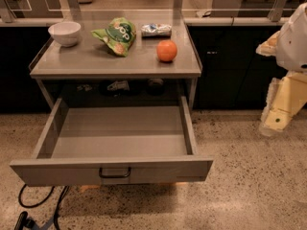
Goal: Place orange into top drawer
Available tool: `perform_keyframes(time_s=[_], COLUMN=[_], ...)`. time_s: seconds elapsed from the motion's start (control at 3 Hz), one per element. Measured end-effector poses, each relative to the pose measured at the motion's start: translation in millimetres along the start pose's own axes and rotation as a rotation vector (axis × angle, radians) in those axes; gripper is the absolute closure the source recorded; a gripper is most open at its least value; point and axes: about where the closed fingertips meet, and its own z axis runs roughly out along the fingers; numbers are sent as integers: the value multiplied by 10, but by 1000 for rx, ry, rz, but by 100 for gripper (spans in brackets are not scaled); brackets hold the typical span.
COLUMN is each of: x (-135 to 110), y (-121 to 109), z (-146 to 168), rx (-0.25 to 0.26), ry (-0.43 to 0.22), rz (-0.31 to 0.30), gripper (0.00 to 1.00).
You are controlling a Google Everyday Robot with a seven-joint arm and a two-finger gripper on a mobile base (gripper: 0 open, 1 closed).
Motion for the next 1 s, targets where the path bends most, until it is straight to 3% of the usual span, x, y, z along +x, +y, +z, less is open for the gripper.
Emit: perform_keyframes(time_s=[0.67, 1.0], x=[-80, -346], y=[-109, -323], z=[74, 371], rx=[-8, -97], ry=[-35, -139], rz=[-13, -85], gripper=[0, 0])
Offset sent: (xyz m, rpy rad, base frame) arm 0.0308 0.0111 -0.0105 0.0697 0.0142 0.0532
